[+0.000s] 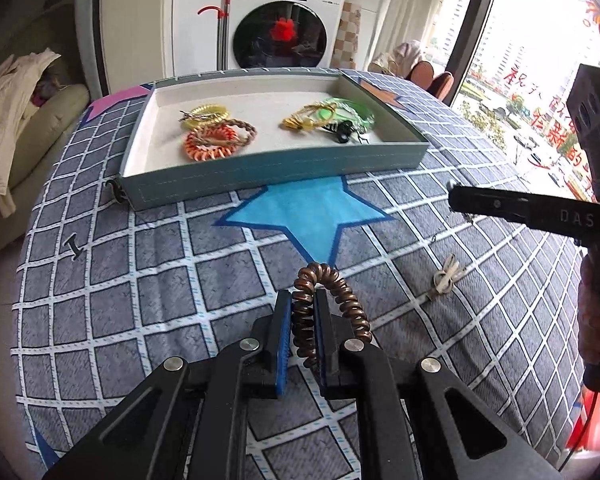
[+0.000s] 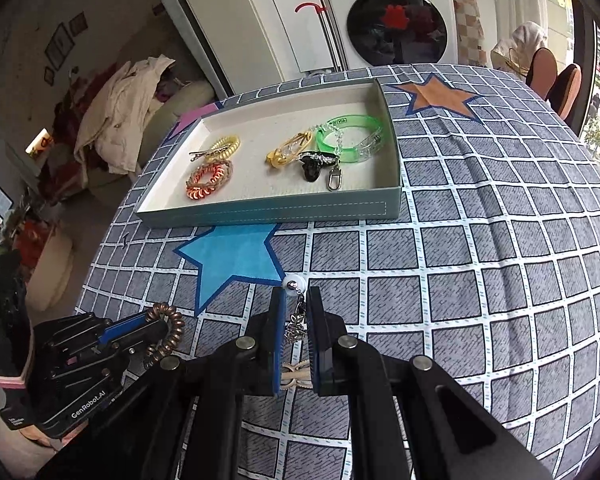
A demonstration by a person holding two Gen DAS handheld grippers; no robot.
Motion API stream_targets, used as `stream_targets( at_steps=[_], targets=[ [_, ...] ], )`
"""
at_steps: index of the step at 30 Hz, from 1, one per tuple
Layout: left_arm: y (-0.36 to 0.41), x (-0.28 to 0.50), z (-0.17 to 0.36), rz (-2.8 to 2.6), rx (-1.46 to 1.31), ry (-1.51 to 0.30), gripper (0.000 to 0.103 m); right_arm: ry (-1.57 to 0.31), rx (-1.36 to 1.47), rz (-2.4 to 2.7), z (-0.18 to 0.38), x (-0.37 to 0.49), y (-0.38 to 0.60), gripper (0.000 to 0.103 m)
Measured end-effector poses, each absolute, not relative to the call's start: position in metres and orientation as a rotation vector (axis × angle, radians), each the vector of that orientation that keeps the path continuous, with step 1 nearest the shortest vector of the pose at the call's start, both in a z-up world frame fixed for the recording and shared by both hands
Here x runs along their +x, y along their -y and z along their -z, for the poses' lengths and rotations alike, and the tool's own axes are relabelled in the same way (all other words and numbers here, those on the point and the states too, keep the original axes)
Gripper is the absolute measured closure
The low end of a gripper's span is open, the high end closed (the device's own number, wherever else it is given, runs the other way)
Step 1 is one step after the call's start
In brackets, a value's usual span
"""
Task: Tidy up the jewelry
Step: 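Carry both held items into the tray and open both tools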
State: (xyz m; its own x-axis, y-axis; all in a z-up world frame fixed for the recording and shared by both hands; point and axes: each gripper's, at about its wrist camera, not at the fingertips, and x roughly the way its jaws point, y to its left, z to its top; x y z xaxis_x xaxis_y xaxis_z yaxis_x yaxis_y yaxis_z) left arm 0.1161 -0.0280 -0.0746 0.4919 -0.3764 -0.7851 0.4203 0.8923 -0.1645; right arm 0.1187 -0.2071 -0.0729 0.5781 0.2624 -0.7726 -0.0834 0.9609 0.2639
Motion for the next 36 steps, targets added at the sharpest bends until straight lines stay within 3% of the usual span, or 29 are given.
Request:
stream_targets(
  at_steps=[21,36],
  targets=[
    [0.003,0.176,0.032,0.370,-0.013,-0.836,0.072,-0.867,0.209,-0.224,0.046,0.150,0.196,0.092],
    [0.013,0.207,0.030,0.311,0.017,-0.803,0.072,-0.825,0.205,-0.197,0.032,0.185,0.192,0.092]
  ],
)
